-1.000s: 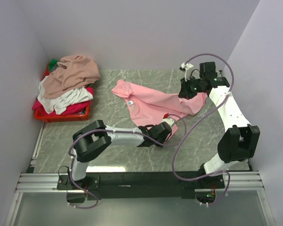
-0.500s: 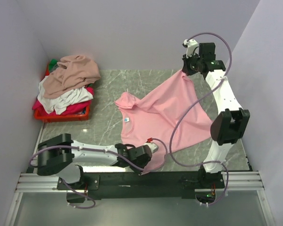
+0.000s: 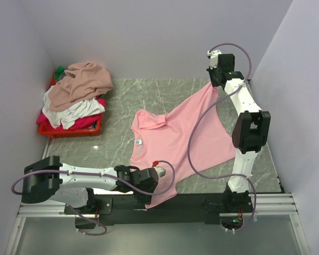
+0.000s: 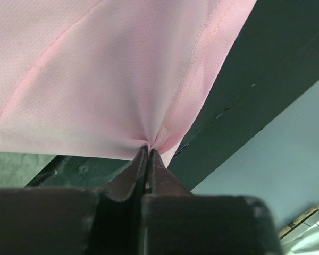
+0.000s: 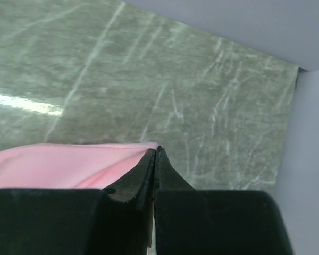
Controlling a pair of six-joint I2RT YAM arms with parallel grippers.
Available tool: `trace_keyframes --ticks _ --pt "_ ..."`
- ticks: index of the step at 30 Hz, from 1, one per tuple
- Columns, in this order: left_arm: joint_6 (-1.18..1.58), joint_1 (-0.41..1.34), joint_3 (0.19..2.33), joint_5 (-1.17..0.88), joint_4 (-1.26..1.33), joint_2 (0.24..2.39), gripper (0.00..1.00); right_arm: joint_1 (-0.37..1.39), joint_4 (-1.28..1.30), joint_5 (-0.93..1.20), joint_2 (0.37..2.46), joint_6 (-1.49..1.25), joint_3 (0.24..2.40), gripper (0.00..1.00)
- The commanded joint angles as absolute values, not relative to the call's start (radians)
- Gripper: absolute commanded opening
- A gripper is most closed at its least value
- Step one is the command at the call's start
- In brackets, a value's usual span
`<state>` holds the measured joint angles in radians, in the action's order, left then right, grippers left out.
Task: Fold and stack the t-shirts
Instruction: Flatten the tshirt out
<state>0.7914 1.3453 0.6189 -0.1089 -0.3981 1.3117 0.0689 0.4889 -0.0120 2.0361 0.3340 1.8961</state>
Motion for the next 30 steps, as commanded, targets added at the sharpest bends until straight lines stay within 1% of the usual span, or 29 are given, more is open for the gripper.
trace_keyframes --ticks 1,2,3,4,5,6,7,9,10,12,13,14,16,17,18,19,21,24,28,30 --pt "0.85 1.344 0.632 -0.086 -0.457 1.301 0.1 0.049 0.419 -0.092 2.066 0.362 1.951 0.0" --pt "0.857 1.333 0.658 -0.066 -0.481 1.299 0.23 0.049 0.446 -0.081 2.077 0.368 1.956 0.22" --pt "0.865 1.322 0.673 -0.03 -0.489 1.293 0.45 0.049 0.46 -0.066 2.079 0.376 1.95 0.36" --pt "0.862 1.289 0.71 -0.022 -0.492 1.276 0.51 0.048 0.468 -0.026 2.072 0.383 1.938 0.48" --pt "0.859 1.266 0.728 -0.02 -0.491 1.264 0.56 0.048 0.469 -0.008 2.044 0.385 1.918 0.64" --pt "0.835 1.237 0.747 -0.031 -0.476 1.25 0.6 0.048 0.465 -0.002 2.024 0.387 1.876 0.69" --pt "0.822 1.163 0.787 -0.046 -0.462 1.223 0.61 0.049 0.466 0.055 1.982 0.391 1.856 0.75" --pt "0.77 1.077 0.824 -0.078 -0.427 1.207 0.61 0.037 0.486 0.124 1.936 0.403 1.804 0.77" --pt "0.75 0.993 0.868 -0.092 -0.417 1.204 0.61 0.032 0.497 0.228 1.886 0.416 1.781 0.77" --pt "0.68 0.905 0.92 -0.103 -0.4 1.219 0.61 0.017 0.557 0.367 1.833 0.455 1.712 0.77" --pt "0.651 0.832 0.983 -0.083 -0.406 1.256 0.61 0.015 0.581 0.429 1.778 0.51 1.682 0.77" --pt "0.615 0.798 1.015 -0.065 -0.413 1.282 0.62 0.015 0.648 0.571 1.752 0.553 1.617 0.77" --pt "0.503 0.703 1.11 -0.006 -0.437 1.374 0.63 0.015 0.701 0.674 1.67 0.633 1.536 0.77" --pt "0.464 0.677 1.141 0.062 -0.445 1.409 0.63 0.015 0.719 0.765 1.639 0.649 1.491 0.77" --pt "0.38 0.654 1.169 0.081 -0.448 1.445 0.63 0.015 0.738 0.802 1.611 0.699 1.414 0.77" --pt "0.352 0.622 1.213 0.103 -0.448 1.504 0.63 0.015 0.752 0.831 1.556 0.709 1.375 0.77" --pt "0.261 0.603 1.239 0.11 -0.425 1.552 0.63 0.015 0.765 0.851 1.502 0.722 1.285 0.77" --pt "0.158 0.592 1.284 0.121 -0.436 1.649 0.62 0.014 0.782 0.838 1.411 0.742 1.198 0.77" --pt "0.118 0.56 1.324 0.135 -0.456 1.759 0.61 0.014 0.759 0.841 1.326 0.73 1.114 0.77" --pt "0.176 0.531 1.335 0.053 -0.44 1.798 0.55 0.012 0.746 0.844 1.312 0.715 1.082 0.77"
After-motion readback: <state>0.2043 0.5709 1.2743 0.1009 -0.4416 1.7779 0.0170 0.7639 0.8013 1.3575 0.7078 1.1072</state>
